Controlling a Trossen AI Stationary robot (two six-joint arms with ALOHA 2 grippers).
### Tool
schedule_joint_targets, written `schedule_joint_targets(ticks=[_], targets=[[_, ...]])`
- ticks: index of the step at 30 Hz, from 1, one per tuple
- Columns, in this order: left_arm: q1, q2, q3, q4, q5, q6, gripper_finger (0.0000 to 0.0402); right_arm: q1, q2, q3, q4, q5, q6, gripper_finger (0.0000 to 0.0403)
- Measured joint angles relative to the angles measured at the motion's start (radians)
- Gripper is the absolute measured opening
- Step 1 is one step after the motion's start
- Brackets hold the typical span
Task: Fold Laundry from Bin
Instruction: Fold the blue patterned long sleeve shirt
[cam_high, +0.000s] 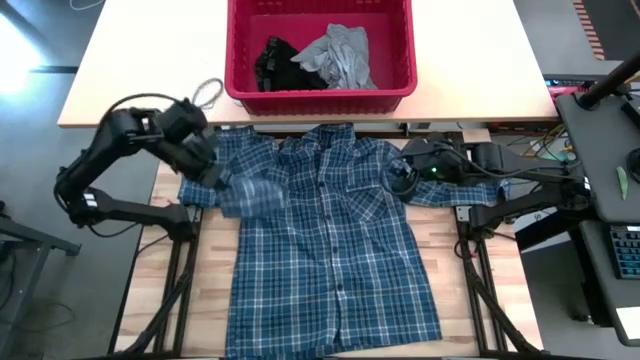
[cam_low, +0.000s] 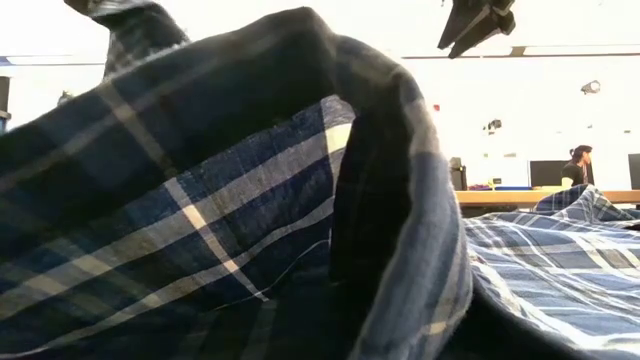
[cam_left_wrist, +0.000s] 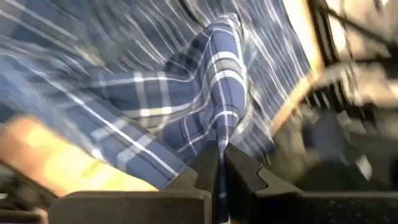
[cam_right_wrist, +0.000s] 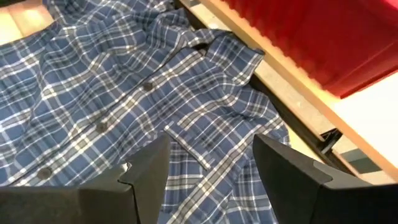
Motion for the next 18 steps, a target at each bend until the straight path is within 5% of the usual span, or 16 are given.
schedule_joint_targets(ticks=[4,18], targets=[[-0.113,-0.038,-0.106,-0.003,0.158,-0.092,0.0,0.0,0.0,0.0,-0.021,0.0,0.005,0.0224],[-0.444,-0.036,-0.791,-0.002,0.17,-0.388,0.0,0.0,0.005,-0.001,-0.039,-0.002,0.014,0.0224]])
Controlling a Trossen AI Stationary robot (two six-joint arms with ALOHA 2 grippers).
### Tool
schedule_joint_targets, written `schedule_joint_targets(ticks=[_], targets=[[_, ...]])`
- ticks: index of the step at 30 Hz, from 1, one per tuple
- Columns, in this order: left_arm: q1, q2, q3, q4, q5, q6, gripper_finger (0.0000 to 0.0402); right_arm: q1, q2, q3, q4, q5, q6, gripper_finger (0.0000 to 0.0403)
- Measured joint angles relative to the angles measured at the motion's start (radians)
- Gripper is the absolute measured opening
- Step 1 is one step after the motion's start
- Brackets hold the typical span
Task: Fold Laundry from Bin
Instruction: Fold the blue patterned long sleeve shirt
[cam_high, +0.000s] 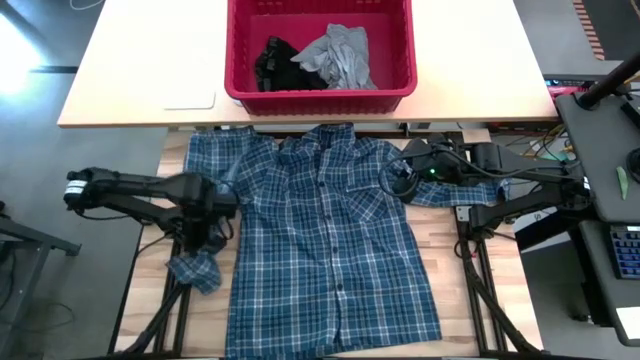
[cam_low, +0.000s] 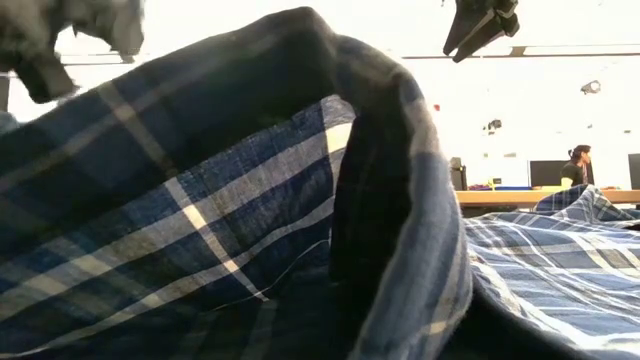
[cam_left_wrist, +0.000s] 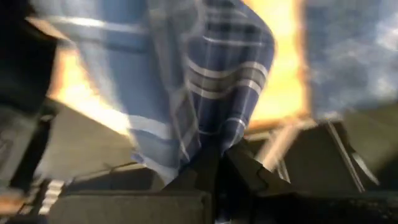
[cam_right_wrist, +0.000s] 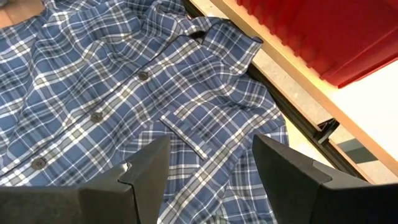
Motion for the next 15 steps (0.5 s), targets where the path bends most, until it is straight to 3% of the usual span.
schedule_joint_targets(ticks=[2,8,15], targets=[[0.0,0.018,-0.045,0.007,-0.056,-0.027,0.0,0.0,0.0,0.0,0.0,0.0,0.0,0.0224],[0.0,0.084,0.006,0.001,-0.203,-0.033,0.0035,0.0,0.0,0.0,0.0,-0.017,0.003,0.0224],[-0.001,0.128,0.066,0.001,-0.03,0.037,0.0159,0.0,0.0,-0.001,-0.005,-0.04,-0.013,0.0224]])
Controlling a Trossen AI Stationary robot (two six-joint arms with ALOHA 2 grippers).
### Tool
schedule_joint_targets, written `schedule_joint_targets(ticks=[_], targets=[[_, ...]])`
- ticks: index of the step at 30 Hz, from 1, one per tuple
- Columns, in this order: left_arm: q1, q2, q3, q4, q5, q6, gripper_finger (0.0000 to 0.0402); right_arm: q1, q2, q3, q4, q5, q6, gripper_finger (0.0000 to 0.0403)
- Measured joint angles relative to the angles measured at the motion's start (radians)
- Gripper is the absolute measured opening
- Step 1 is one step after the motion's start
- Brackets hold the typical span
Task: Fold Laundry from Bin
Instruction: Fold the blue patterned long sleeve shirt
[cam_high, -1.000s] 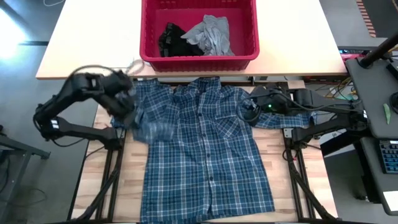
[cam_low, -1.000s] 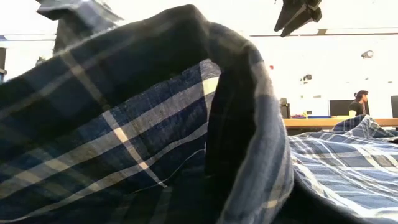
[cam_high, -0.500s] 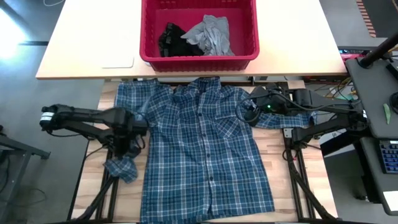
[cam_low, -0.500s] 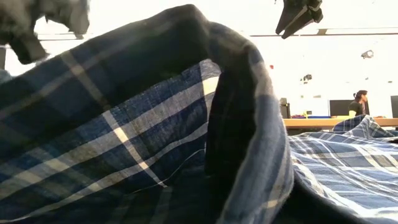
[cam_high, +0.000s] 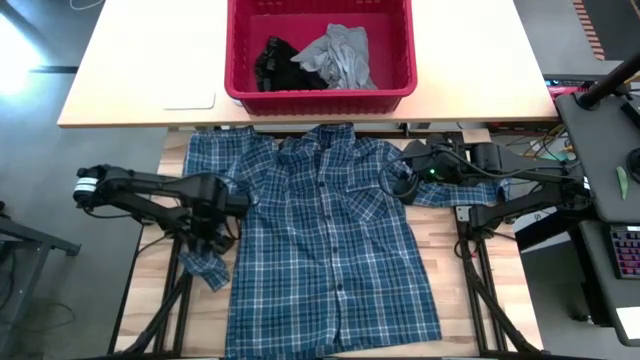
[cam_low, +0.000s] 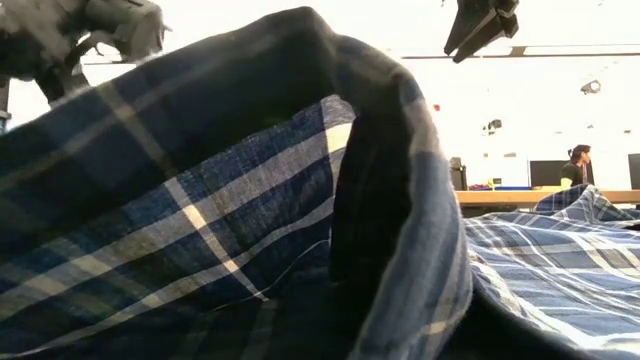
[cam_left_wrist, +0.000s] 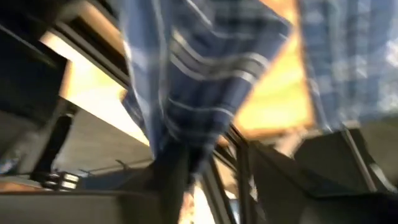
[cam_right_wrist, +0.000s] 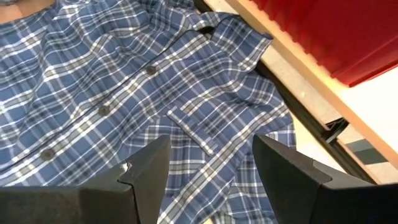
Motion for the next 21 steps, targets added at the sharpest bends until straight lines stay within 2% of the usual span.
schedule_joint_targets(ticks=[5,9,11,14,17,21], targets=[[-0.005,-0.004,0.107,0.0,0.102,-0.019,0.0251,-0.003,0.0,0.0,-0.033,-0.003,-0.001,0.0224],[-0.004,-0.011,0.255,0.0,0.073,-0.052,0.0293,-0.045,0.0,0.0,-0.069,-0.003,0.035,0.0224],[0.004,-0.01,0.349,0.0,-0.031,-0.064,0.0298,-0.08,-0.001,-0.007,-0.07,-0.003,0.028,0.0224],[0.053,0.008,0.466,0.014,-0.28,-0.071,0.0297,-0.147,-0.001,-0.038,-0.053,-0.034,-0.038,0.0224],[0.156,0.049,0.518,0.062,-0.473,-0.046,0.0289,-0.238,-0.001,-0.103,0.039,-0.165,-0.114,0.0224],[0.335,0.139,0.522,0.09,-0.728,0.031,0.0278,-0.328,-0.001,-0.212,0.191,-0.349,-0.163,0.0224]])
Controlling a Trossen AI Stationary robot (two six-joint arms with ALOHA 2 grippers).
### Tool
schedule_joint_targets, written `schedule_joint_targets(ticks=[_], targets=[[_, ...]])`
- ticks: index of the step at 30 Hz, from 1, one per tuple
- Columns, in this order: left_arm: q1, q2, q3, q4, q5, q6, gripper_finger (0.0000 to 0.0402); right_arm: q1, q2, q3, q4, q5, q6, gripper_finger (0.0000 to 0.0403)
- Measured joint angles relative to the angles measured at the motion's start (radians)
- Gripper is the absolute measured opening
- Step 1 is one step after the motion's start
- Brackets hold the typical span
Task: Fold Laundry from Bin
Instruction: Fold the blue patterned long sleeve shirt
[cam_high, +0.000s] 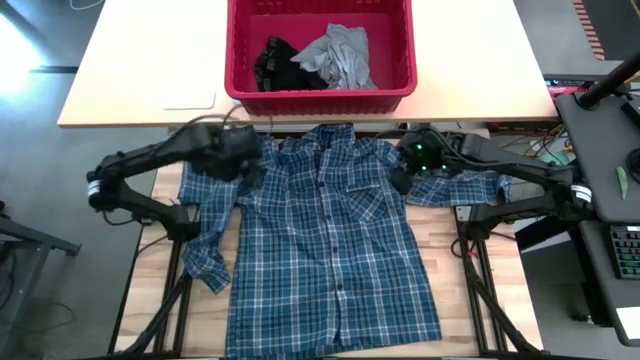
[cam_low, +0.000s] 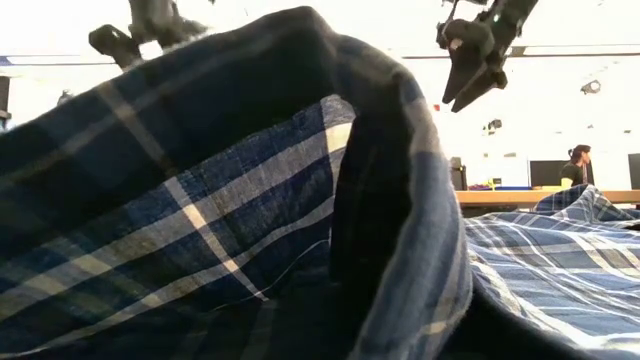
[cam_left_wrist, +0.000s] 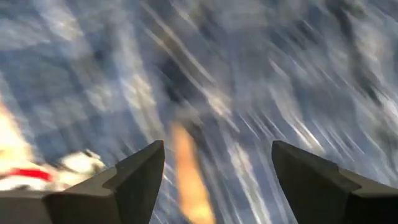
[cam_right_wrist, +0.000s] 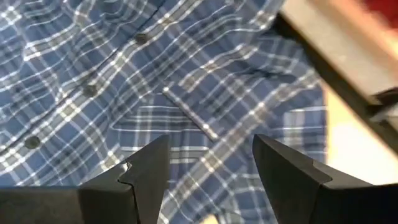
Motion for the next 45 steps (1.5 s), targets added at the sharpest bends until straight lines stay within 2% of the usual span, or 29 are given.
schedule_joint_targets(ticks=[3,9,15,19,22,24,27,28,33,41,45], targets=[[0.135,0.06,-0.038,0.024,-0.066,0.073,0.0271,-0.021,0.0,-0.063,0.028,-0.04,-0.015,0.0224],[0.298,0.167,-0.176,0.29,-0.072,0.176,0.0261,-0.021,-0.008,-0.132,0.03,-0.04,-0.056,0.0224],[0.375,0.25,-0.251,0.398,-0.217,0.142,0.0256,-0.021,-0.032,-0.162,0.034,-0.037,-0.082,0.0224],[0.394,0.294,-0.274,0.539,-0.202,0.198,0.0243,-0.024,-0.037,-0.162,0.048,-0.032,-0.079,0.0224],[0.396,0.34,-0.277,0.557,-0.131,0.23,0.0199,-0.028,-0.034,-0.162,0.084,-0.024,-0.071,0.0224],[0.396,0.363,-0.291,0.555,-0.122,0.24,0.0144,-0.032,-0.029,-0.162,0.114,-0.011,-0.054,0.0224],[0.397,0.373,-0.318,0.549,-0.13,0.24,0.004,-0.037,-0.019,-0.162,0.184,-0.002,-0.037,0.0224],[0.397,0.366,-0.327,0.543,-0.129,0.236,0.0021,-0.039,-0.016,-0.162,0.205,-0.002,-0.037,0.0224],[0.396,0.257,-0.334,0.457,-0.159,0.25,0.0006,-0.039,0.027,-0.162,0.299,0.003,-0.06,0.0224],[0.394,-0.086,-0.333,0.186,-0.236,0.129,0.0,-0.039,0.165,-0.212,0.318,0.043,-0.051,0.0224],[0.394,-0.213,-0.351,0.147,-0.235,0.096,0.0,-0.058,0.231,-0.257,0.316,0.066,-0.005,0.0224]])
